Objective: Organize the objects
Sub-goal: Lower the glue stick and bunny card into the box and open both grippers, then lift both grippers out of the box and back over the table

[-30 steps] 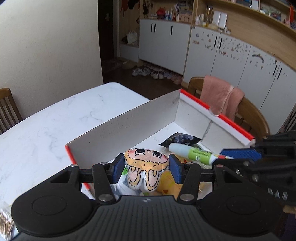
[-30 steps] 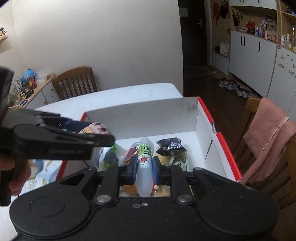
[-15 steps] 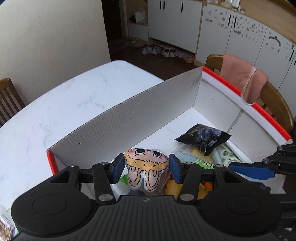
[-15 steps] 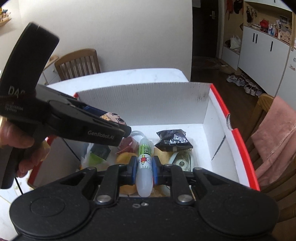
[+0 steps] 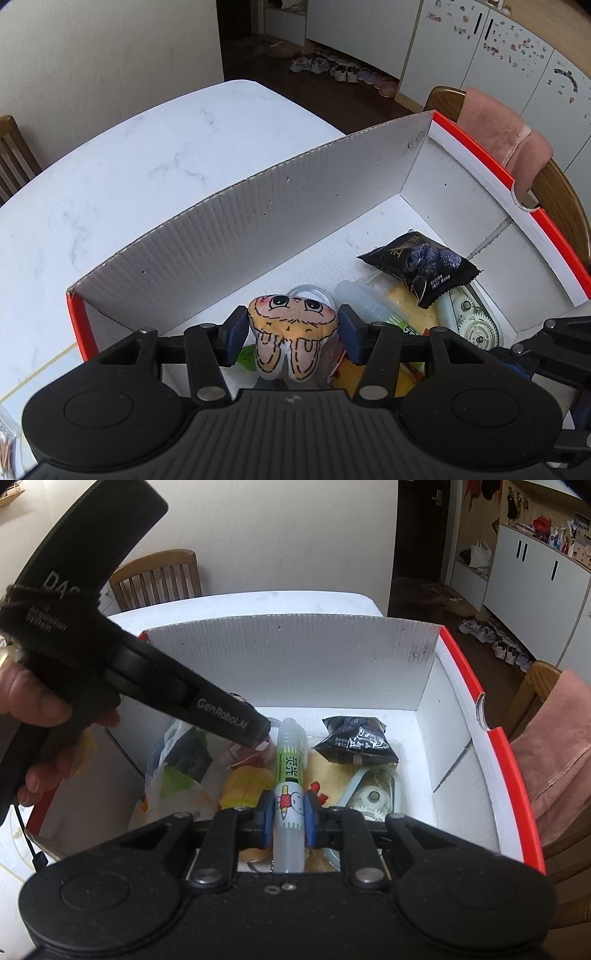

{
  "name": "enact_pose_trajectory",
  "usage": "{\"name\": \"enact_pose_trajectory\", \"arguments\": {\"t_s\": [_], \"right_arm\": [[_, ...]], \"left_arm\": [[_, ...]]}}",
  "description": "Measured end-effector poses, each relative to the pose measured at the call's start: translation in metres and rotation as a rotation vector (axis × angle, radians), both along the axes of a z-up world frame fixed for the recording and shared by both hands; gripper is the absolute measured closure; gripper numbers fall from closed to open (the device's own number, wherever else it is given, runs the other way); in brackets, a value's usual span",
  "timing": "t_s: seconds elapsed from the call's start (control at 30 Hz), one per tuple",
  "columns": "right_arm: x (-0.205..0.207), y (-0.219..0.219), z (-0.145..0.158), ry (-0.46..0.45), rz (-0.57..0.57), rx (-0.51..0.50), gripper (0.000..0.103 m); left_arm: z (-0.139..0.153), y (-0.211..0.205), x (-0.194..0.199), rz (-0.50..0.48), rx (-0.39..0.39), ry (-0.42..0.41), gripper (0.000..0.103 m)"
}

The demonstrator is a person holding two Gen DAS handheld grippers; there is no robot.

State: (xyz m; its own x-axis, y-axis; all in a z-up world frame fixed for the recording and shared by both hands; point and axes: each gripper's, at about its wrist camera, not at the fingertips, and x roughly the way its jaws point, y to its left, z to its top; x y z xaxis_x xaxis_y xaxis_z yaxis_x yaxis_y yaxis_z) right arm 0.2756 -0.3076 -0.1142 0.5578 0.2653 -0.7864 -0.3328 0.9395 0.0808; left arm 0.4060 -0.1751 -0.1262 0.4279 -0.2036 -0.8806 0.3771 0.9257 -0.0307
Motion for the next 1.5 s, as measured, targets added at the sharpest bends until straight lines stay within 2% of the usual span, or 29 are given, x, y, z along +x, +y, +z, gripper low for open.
{"name": "enact_pose_trajectory", "arguments": {"t_s": [0.1,0.2,0.6,0.9,1.13,1.2,1.5], "right_arm": [[-0.001,-0.001,0.001,0.011,-0.002,0.007,0.086],[-0.002,-0.003,0.002,0.017,-0.006,0.016,0.086],[-0.012,-0.016,0.014,0.009,-0.038,0.067,0.080],[-0.029,-0.016,0.035,-0.020,-0.057,0.096,0.077],[-0.043,-0.001,0.053,-0.059,-0.056,0.099,0.075],[-0.048,0.005,0.057,-0.073,-0.059,0.094,0.074],[-0.073,0.043,0.073,-0.122,-0.074,0.085,0.072]], "left_arm": [[0.000,0.000,0.002,0.006,-0.009,0.015,0.050],[0.001,0.001,-0.001,0.007,-0.010,0.006,0.040],[0.018,0.012,-0.028,-0.031,-0.044,-0.091,0.040],[0.047,0.039,-0.066,-0.057,-0.097,-0.188,0.040],[0.072,0.066,-0.100,-0.070,-0.122,-0.258,0.040],[0.078,0.075,-0.111,-0.075,-0.127,-0.276,0.035],[0.097,0.127,-0.161,-0.103,-0.183,-0.315,0.034]]}}
